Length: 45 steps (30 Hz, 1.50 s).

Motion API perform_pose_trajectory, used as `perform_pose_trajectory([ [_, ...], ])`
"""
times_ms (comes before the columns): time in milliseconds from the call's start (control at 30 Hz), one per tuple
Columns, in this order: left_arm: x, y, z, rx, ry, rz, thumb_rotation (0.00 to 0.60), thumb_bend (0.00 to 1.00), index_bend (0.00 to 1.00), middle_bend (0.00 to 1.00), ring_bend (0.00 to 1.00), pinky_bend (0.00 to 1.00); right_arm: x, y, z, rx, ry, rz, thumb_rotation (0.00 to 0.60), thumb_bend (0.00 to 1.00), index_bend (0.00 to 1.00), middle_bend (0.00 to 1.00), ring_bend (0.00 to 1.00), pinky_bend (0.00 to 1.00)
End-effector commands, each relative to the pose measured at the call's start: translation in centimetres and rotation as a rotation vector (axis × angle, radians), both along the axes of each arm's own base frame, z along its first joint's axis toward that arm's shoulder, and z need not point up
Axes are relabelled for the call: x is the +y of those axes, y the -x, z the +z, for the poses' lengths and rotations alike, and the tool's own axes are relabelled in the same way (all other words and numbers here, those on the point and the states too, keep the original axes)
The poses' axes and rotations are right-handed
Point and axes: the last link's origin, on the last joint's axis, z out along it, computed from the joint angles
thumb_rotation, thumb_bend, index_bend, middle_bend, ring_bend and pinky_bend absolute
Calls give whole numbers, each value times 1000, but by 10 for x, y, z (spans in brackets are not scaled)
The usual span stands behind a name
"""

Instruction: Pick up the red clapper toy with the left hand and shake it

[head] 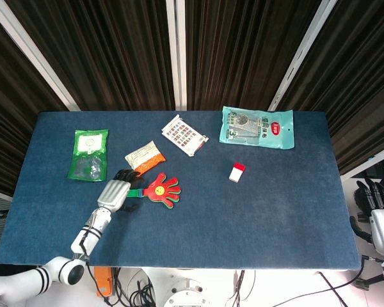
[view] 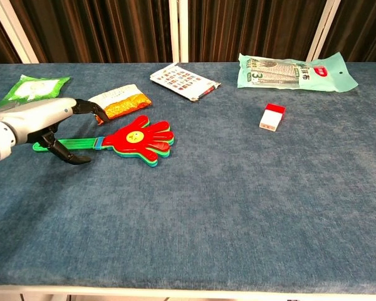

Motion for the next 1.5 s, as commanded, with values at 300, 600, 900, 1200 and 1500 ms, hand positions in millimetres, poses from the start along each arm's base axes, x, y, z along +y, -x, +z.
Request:
perform_pose_trajectory([
  [300,6,-1,-10,-6,18,28,600,280,316,116,0,21,-1,3,1,-3,4,-11,600,290,0,0,0,0],
  [600,3,0,-14,2,27,41,600,307,384,118,0,22,-1,6,1,-7,5,-20,600,295,0,0,0,0],
  [900,3,-3,-12,-10,-10,42,600,365,575,155,0,43,-1,8,1,-10,5,-24,600,294,0,0,0,0],
  [1200,5,-13,10,-152,-174,21,600,391,698,386,225,394,-1,9,1,-12,3,-28,600,295,0,0,0,0],
  [1500,8,-3,23,-91,-184,16,600,392,676,686,712,949,-1,8,-2,-17,-12,-21,600,296,0,0,0,0],
])
